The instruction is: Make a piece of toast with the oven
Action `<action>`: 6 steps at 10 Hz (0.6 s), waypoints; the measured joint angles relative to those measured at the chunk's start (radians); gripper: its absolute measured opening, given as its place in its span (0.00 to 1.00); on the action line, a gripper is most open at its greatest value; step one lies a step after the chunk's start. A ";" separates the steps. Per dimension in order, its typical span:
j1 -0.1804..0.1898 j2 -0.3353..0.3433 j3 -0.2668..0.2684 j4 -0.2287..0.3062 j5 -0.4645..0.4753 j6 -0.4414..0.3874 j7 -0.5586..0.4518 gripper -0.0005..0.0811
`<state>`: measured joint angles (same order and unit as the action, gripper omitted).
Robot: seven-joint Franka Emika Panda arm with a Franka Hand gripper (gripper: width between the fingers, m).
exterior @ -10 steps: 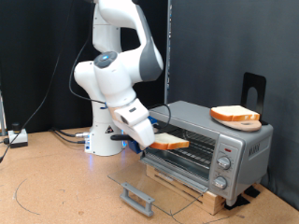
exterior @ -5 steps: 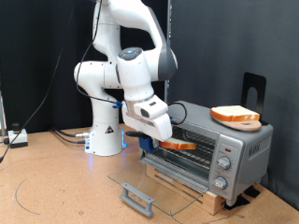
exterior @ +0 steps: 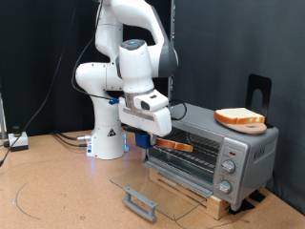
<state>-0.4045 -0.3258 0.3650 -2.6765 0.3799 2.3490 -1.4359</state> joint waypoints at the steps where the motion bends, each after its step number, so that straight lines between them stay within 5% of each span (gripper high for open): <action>1: -0.010 -0.011 -0.011 0.004 -0.012 -0.032 -0.002 0.51; 6: -0.046 -0.008 -0.007 0.007 -0.058 -0.064 0.036 0.51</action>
<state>-0.4507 -0.3340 0.3579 -2.6692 0.3218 2.2847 -1.4003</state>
